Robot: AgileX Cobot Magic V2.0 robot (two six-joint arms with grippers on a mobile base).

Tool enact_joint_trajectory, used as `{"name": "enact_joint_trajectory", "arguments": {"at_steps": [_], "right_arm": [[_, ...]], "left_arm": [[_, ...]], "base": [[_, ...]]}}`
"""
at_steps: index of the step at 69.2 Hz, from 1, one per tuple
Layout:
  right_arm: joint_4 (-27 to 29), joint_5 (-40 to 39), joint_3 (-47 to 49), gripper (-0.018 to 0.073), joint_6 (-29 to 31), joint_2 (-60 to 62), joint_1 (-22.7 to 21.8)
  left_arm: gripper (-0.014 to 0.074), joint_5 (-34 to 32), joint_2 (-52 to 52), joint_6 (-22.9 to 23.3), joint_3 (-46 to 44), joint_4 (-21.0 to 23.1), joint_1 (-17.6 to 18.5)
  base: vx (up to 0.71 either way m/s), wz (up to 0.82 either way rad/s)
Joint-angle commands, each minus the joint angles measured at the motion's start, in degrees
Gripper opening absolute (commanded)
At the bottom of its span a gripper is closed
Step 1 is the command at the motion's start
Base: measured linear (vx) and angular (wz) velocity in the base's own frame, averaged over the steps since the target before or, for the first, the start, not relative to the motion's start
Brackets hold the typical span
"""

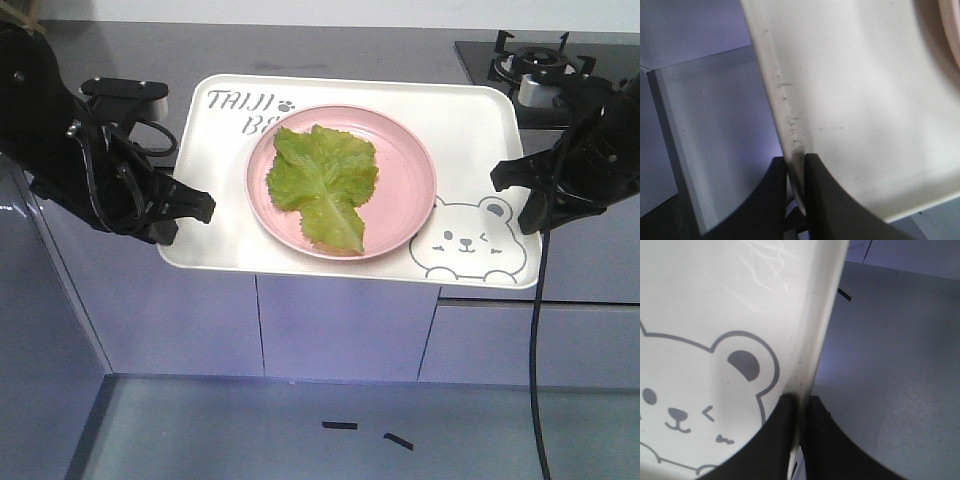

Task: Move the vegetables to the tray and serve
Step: 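Drive the base toward another counter carrying the tray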

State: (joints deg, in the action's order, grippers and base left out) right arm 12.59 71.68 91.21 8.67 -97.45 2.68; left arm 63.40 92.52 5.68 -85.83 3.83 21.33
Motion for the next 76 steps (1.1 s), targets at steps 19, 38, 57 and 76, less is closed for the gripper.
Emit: {"name": "enact_joint_trajectory", "arguments": {"at_steps": [19, 38, 57, 76], "right_arm": [[5.1, -1.0, 1.5, -0.0006, 1.7, 3.0, 0.6], [5.1, -1.0, 1.5, -0.0006, 1.7, 3.0, 0.6], [5.1, -1.0, 1.5, -0.0006, 1.7, 3.0, 0.6], [5.1, -1.0, 1.5, -0.0006, 1.7, 3.0, 0.6]], "left_arm": [[-0.0007, -5.2, -2.8, -1.5, -1.9, 5.1, 0.8], [-0.0007, -5.2, -2.8, -1.5, -1.9, 5.1, 0.8], [-0.0007, -5.2, -2.8, -1.5, -1.9, 5.1, 0.8], [-0.0007, -5.2, -2.8, -1.5, -1.9, 5.1, 0.8]], "base": [[0.05, -0.07], [0.05, -0.05], [0.05, 0.01], [0.05, 0.06]]}}
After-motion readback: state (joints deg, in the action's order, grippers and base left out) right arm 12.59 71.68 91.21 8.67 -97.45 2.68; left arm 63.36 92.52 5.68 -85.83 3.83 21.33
